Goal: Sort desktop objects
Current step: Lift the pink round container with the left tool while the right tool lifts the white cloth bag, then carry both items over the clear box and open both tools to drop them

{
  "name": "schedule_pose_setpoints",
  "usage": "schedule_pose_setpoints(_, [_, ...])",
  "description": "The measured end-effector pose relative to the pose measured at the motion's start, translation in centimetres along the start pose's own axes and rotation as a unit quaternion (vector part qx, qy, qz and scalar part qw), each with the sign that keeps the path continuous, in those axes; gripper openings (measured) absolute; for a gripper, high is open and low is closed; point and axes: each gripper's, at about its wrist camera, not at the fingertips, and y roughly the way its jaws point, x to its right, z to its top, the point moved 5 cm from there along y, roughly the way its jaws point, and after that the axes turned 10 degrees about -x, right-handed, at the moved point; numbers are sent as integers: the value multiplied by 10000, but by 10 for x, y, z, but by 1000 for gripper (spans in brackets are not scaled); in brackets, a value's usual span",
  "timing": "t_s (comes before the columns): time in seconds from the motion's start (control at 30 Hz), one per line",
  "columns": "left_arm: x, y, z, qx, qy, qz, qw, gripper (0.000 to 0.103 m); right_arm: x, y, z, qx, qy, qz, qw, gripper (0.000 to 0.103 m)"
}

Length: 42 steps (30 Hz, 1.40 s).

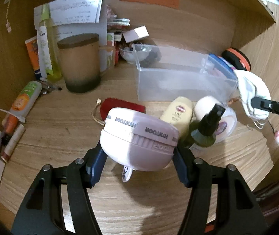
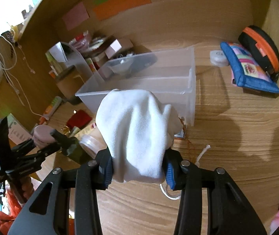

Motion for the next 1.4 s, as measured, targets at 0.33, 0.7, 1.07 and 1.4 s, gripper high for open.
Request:
schedule_pose_setpoints(0.33, [-7, -30, 36, 351, 109, -88, 9993, 61, -1, -20, 4, 152, -108, 12, 9998, 38])
schedule_pose_setpoints(0.7, [-5, -32, 77, 441, 257, -258, 9984, 61, 8, -9, 25, -41, 85, 157, 9998, 39])
schedule_pose_setpoints(1.07, [17, -4, 118, 255, 574, -482, 9969, 61, 22, 11, 57, -196, 414, 305, 9985, 39])
schedule_pose_setpoints(1.4, [37, 39, 150, -92, 807, -429, 9958, 61, 24, 26, 76, -273, 447, 273, 9983, 39])
